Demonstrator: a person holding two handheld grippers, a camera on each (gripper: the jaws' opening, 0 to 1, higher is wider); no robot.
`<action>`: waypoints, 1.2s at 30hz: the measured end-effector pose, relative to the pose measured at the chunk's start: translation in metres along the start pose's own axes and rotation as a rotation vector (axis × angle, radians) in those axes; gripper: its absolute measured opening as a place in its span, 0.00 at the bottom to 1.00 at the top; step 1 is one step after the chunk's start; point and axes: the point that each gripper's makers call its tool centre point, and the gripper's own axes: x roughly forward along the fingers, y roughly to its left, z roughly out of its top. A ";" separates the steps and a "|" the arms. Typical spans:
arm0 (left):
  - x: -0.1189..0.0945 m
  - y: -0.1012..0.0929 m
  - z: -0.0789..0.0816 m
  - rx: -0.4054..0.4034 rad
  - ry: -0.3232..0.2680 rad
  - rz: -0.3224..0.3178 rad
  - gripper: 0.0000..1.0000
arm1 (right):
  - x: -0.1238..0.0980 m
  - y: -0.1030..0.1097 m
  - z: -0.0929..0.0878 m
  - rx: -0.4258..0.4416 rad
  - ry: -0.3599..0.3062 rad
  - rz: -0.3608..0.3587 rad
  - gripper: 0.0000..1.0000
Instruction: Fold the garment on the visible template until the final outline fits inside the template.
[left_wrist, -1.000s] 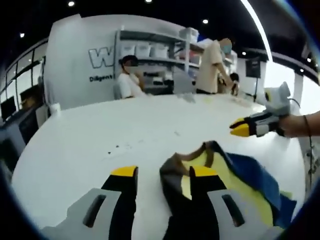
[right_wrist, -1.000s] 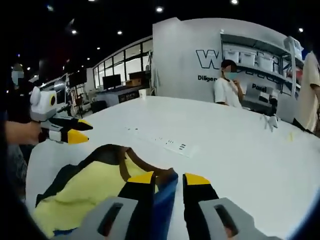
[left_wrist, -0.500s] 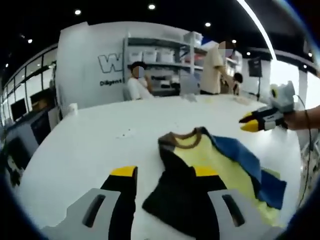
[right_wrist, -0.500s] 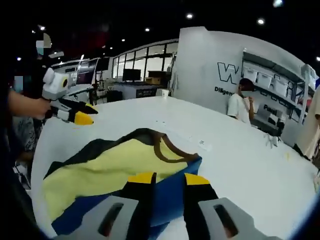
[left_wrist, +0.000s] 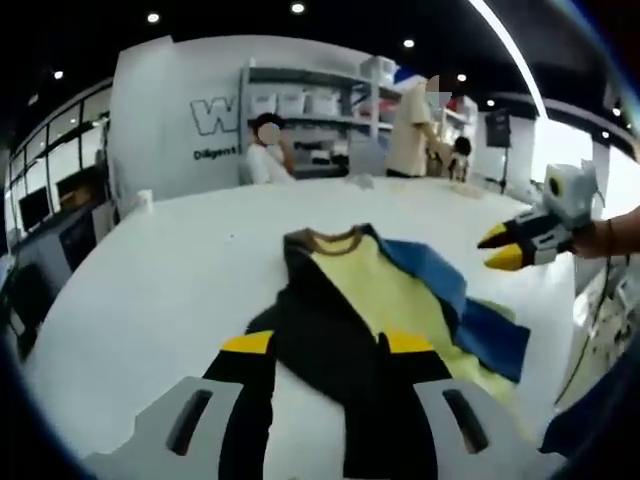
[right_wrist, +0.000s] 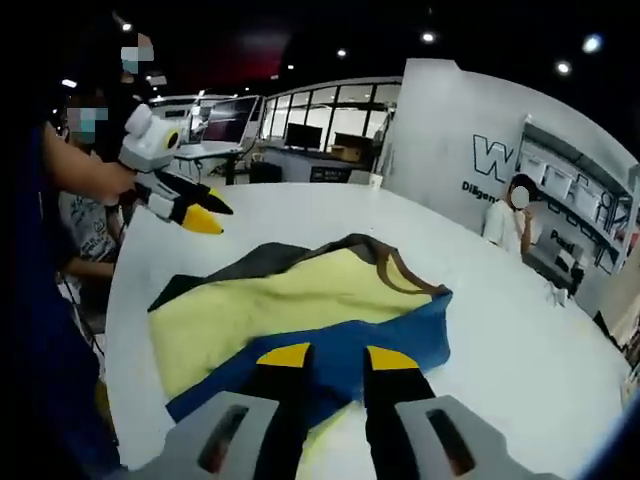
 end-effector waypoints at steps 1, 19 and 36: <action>-0.001 -0.001 -0.001 -0.003 0.001 0.000 0.39 | -0.002 0.010 -0.004 -0.009 0.004 0.026 0.14; -0.030 -0.022 -0.029 -0.058 0.032 -0.024 0.38 | -0.018 0.107 -0.053 -0.212 0.108 0.171 0.17; -0.044 -0.022 -0.032 -0.073 0.036 -0.008 0.37 | -0.010 0.125 -0.071 -0.249 0.147 0.164 0.15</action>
